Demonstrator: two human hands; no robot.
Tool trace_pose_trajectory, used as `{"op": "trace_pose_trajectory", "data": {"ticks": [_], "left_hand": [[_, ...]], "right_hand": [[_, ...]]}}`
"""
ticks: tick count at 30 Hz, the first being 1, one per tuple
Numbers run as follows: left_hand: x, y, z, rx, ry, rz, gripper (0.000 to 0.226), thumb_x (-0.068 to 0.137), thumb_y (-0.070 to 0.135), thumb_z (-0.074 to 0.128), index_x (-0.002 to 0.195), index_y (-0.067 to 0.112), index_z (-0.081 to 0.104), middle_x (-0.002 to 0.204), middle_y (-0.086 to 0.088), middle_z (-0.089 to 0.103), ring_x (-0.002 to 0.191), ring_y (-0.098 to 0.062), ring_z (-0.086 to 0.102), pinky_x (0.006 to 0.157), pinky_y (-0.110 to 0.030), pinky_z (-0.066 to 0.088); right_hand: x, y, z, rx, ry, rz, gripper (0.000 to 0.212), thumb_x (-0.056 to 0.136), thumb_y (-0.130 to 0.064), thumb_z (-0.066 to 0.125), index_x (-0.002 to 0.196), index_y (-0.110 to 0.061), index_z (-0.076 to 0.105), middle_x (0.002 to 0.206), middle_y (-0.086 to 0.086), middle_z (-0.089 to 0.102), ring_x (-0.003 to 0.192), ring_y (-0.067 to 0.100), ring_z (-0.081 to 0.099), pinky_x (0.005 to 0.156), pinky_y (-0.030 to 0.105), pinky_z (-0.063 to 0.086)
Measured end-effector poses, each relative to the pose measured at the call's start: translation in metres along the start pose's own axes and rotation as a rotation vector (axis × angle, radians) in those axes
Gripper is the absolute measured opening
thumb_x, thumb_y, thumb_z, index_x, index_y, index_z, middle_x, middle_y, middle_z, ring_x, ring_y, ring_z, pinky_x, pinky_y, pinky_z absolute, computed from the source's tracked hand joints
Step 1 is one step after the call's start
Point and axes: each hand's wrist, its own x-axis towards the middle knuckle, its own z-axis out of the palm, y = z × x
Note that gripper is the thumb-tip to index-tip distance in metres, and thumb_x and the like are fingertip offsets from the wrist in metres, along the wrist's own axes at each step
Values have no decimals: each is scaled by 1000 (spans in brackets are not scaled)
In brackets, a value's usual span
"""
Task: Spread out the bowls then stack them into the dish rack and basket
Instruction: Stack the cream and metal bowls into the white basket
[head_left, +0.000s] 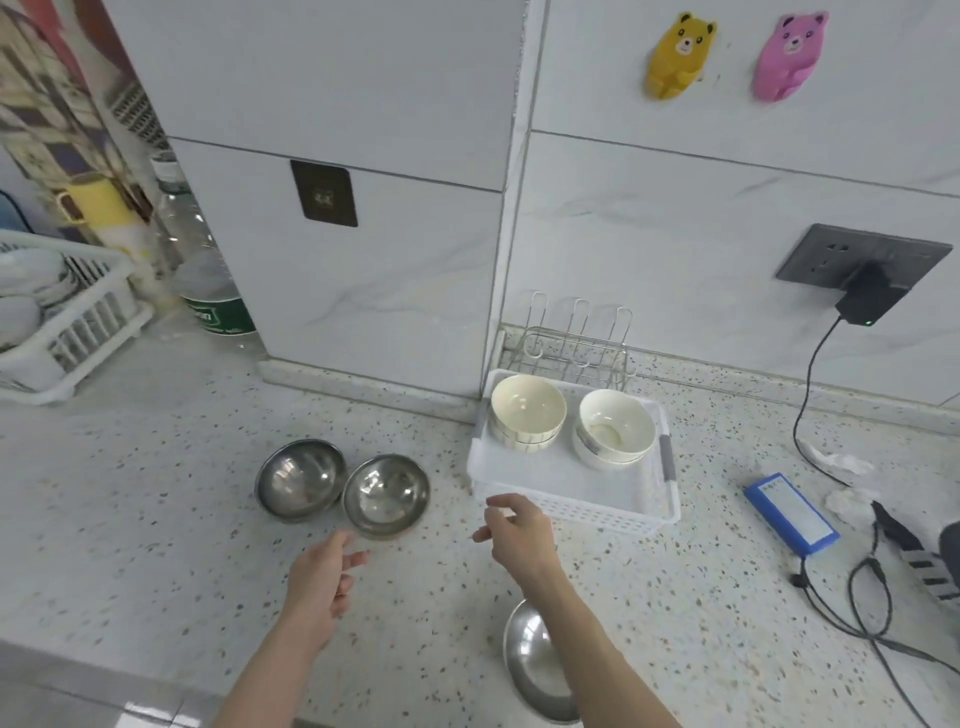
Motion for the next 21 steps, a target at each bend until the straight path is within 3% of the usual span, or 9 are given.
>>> {"op": "trace_pose_trajectory", "data": {"ticks": [3, 8, 10, 14, 21], "left_hand": [[19, 9, -26, 30, 50, 5, 19, 99, 19, 50, 114, 9, 55, 93, -12, 69, 49, -11, 33, 31, -16, 22], [43, 26, -53, 56, 66, 47, 25, 99, 30, 53, 110, 9, 57, 101, -15, 71, 47, -13, 34, 35, -17, 23], [51, 32, -57, 70, 75, 51, 38, 98, 29, 53, 130, 8, 49, 102, -17, 72, 47, -14, 35, 35, -18, 23], [57, 39, -62, 135, 82, 76, 62, 97, 26, 56, 151, 15, 28, 92, -12, 73, 49, -15, 36, 39, -21, 25], [65, 48, -72, 155, -33, 98, 55, 95, 15, 57, 146, 19, 37, 93, -15, 73, 50, -13, 37, 37, -21, 28]], "right_hand": [[-2, -2, 36, -89, -74, 76, 39, 93, -24, 49, 131, -18, 51, 82, 1, 74, 53, 9, 51, 48, 17, 42], [0, -8, 82, -104, -53, 138, 59, 95, -34, 51, 147, -16, 33, 92, 4, 70, 57, 8, 54, 42, 15, 40], [2, -10, 94, -81, -25, 167, 61, 95, -33, 51, 149, -17, 29, 92, 5, 70, 56, 8, 54, 43, 17, 39], [2, -13, 110, -49, 13, 194, 56, 94, -28, 52, 146, -19, 33, 90, 6, 71, 54, 10, 54, 45, 20, 40], [-1, -15, 123, 94, 102, 219, 43, 94, -11, 50, 136, -18, 43, 90, 13, 71, 53, 10, 50, 43, 17, 40]]}}
